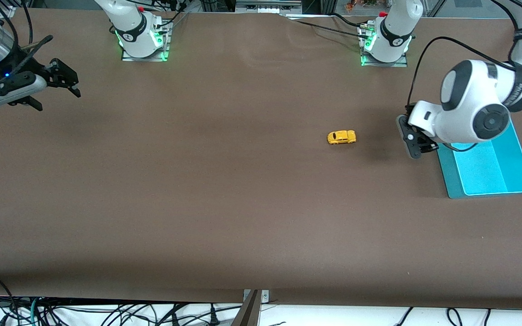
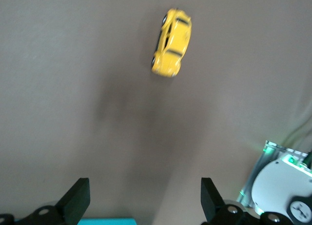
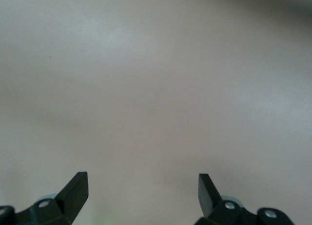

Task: Wind and store yellow beetle car
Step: 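Lower the left gripper onto the yellow car and close on it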

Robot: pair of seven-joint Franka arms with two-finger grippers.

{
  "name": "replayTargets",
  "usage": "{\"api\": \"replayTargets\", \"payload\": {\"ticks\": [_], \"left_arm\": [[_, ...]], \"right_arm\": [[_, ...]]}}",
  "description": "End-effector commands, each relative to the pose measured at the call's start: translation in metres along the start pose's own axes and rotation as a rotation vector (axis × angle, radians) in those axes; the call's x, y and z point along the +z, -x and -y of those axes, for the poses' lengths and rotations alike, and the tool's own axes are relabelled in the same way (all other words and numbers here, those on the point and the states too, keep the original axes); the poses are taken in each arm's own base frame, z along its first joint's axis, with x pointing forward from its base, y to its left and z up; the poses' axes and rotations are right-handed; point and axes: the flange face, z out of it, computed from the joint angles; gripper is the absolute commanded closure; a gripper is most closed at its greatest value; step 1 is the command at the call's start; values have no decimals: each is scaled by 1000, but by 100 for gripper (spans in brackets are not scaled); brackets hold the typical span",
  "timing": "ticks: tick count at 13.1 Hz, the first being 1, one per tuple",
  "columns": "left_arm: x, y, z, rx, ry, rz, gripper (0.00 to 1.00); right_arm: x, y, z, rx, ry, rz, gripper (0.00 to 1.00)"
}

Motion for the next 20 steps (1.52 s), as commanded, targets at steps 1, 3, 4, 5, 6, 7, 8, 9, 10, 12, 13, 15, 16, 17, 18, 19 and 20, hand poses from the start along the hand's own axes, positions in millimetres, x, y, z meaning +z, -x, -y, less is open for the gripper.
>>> {"api": "replayTargets", "payload": {"ticks": [1, 3, 4, 5, 6, 7, 8, 9, 10, 12, 13, 15, 16, 17, 18, 19, 20], "left_arm": [[27, -21, -45, 88, -81, -18, 0], [53, -45, -63, 148, -130, -25, 0], [66, -52, -69, 169, -154, -36, 0], [80, -60, -78, 190, -176, -47, 0], [90, -70, -86, 212, -204, -60, 0], [96, -78, -90, 225, -225, -73, 0], [104, -86, -93, 231, -229, -80, 0], [111, -97, -97, 231, -232, -89, 0], [118, -107, -101, 223, -235, -99, 0], [136, -123, -106, 200, -237, -123, 0], [141, -129, -107, 189, -237, -132, 0], [152, -136, -108, 187, -239, -145, 0], [156, -137, -107, 188, -238, -149, 0], [161, -137, -107, 189, -236, -150, 0], [163, -136, -108, 191, -236, -147, 0], [165, -135, -109, 192, -235, -146, 0], [167, -134, -108, 192, -232, -143, 0]], "right_arm": [[-7, 3, 2, 86, -27, 13, 0], [-8, 2, 0, 81, -28, 19, 0], [-12, -1, -2, 76, -35, 19, 0], [-13, -1, -3, 78, -33, 20, 0], [-13, -2, -2, 76, -33, 20, 0], [-12, -2, -3, 78, -34, 21, 0], [-12, -2, -1, 77, -34, 23, 0], [-12, -3, -1, 77, -34, 21, 0], [-11, -3, -2, 76, -30, 24, 0], [-12, -2, -6, 80, -24, 23, 0], [-8, -3, -7, 82, -28, 31, 0], [-9, -3, -7, 84, -28, 31, 0], [-9, -3, -7, 82, -28, 30, 0], [-8, -3, -7, 82, -27, 32, 0], [-8, -3, -7, 82, -27, 32, 0], [-8, -3, -7, 82, -27, 32, 0], [-9, -3, -7, 82, -25, 31, 0]]}}
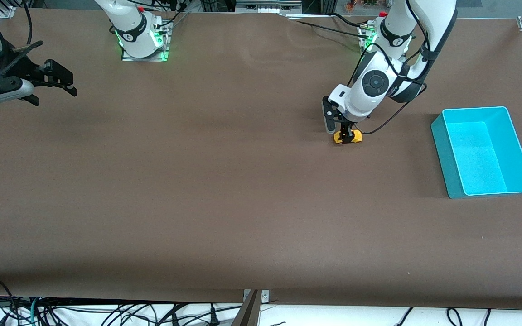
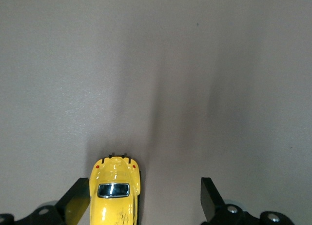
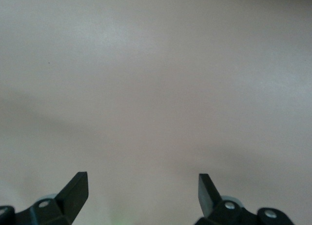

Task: Wind and store yellow beetle car
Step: 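Lower the left gripper onto the yellow car and close on it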

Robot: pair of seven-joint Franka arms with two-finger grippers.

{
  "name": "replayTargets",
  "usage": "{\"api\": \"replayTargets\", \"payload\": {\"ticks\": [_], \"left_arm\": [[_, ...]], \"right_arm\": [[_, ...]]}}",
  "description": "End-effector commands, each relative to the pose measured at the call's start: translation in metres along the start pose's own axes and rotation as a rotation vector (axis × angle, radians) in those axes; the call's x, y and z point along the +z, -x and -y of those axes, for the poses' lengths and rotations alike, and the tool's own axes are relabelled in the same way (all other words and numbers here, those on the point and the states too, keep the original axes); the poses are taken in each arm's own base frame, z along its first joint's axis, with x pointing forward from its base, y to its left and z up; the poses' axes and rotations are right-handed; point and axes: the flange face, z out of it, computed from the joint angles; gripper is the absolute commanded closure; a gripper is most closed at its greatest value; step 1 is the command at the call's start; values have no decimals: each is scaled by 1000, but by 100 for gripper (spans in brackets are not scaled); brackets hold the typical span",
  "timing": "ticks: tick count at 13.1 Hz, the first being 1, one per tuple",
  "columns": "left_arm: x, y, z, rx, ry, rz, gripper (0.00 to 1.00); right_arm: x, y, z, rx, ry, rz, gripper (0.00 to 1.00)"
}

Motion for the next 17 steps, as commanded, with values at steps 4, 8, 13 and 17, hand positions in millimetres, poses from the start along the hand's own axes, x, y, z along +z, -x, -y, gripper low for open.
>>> {"api": "replayTargets", "payload": {"ticks": [4, 8, 13, 17], "left_arm": [[6, 5, -3, -18, -10, -14, 0], [6, 10, 2, -31, -11, -15, 0], [10, 22, 9, -31, -13, 5, 0], [19, 38, 12, -36, -5, 32, 0]], "right_arm": [[-10, -1, 1, 9, 0, 3, 0], [-10, 0, 1, 9, 2, 3, 0], [-11, 0, 1, 10, 2, 3, 0], [-11, 0, 1, 10, 4, 2, 0]]}}
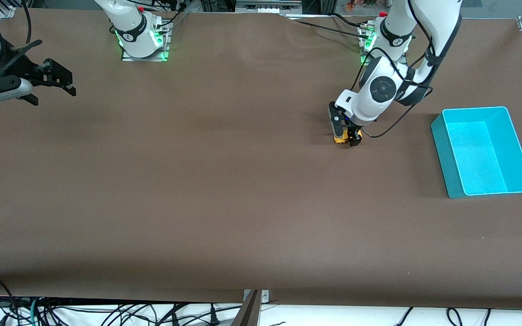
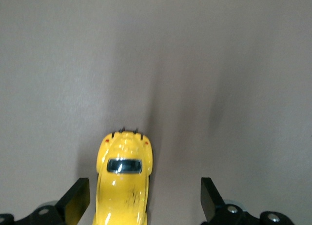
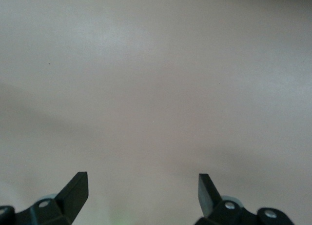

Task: Wind and store yellow beetle car
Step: 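Lower the left gripper onto the yellow car and close on it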

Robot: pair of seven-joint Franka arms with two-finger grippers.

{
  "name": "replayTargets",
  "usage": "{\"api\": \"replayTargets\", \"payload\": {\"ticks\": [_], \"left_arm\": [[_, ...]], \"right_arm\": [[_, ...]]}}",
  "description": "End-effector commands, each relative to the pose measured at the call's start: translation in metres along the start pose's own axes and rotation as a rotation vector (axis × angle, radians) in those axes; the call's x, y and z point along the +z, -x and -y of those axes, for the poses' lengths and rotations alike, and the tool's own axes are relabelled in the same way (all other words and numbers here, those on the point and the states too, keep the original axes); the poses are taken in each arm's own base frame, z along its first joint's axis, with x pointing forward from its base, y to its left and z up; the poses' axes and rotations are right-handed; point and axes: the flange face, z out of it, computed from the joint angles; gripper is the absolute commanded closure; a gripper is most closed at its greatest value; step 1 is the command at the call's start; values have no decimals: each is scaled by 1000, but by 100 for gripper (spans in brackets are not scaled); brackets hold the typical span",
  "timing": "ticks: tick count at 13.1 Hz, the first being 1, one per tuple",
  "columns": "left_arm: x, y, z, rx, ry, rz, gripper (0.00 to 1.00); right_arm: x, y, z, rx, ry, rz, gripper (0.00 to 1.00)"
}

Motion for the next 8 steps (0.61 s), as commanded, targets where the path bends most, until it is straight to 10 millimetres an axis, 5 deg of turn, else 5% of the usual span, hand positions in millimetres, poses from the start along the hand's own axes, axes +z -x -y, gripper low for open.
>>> {"api": "replayTargets", "payload": {"ticks": [1, 2, 3, 5, 8], "left_arm": [[8, 13, 2, 31, -15, 32, 1], [8, 14, 3, 37, -18, 37, 14], [9, 14, 2, 37, -17, 38, 45], [9, 14, 3, 37, -17, 37, 72], [3, 15, 7, 31, -26, 34, 86]], "right_arm": [[-9, 0, 1, 11, 2, 6, 0], [-9, 0, 1, 10, 3, 3, 0], [-9, 0, 0, 12, 2, 4, 0], [-9, 0, 1, 11, 2, 4, 0], [-7, -2, 0, 9, 2, 7, 0]]}}
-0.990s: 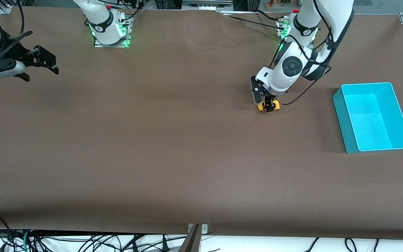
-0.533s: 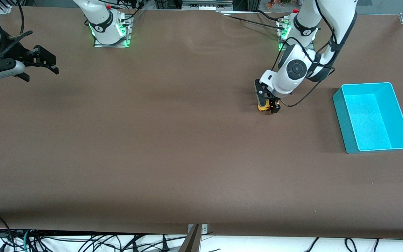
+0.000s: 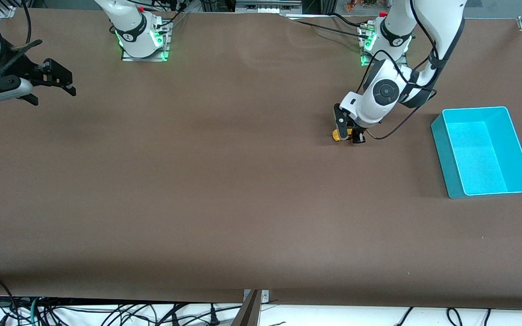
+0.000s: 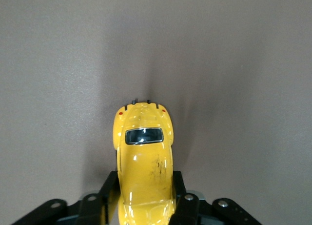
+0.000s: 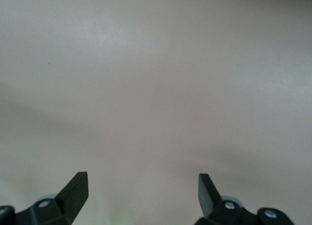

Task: Wind and store yellow beetle car
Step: 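Lift the car with the left gripper and carry it over the cyan bin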

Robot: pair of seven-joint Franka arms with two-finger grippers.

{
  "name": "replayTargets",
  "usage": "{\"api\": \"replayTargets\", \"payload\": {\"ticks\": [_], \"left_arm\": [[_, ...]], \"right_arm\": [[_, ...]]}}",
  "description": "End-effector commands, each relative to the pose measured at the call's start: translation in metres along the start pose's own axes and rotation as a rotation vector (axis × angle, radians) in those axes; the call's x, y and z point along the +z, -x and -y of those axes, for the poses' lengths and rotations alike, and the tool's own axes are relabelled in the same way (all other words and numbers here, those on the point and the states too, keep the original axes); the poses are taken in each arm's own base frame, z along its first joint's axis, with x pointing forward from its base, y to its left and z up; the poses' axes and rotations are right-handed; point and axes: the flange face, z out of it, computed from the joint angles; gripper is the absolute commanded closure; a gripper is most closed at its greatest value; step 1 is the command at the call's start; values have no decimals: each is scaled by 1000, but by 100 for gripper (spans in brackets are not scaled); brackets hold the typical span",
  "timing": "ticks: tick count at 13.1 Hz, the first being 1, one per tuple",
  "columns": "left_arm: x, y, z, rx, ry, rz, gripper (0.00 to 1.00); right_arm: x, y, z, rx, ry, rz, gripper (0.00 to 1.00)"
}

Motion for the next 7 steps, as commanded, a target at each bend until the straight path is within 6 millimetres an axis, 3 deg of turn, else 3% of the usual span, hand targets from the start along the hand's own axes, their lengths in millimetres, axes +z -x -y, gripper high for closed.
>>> {"api": "replayTargets", "payload": {"ticks": [1, 4, 7], "left_arm": [[-11, 7, 7, 2, -31, 2, 86], [-42, 19, 24, -32, -32, 18, 87], [-100, 26, 34, -57, -26, 62, 87]], "right_arm": [[-6, -2, 1, 9, 1, 8, 0], [-6, -2, 1, 7, 1, 8, 0], [-4, -3, 0, 9, 1, 11, 0]]}}
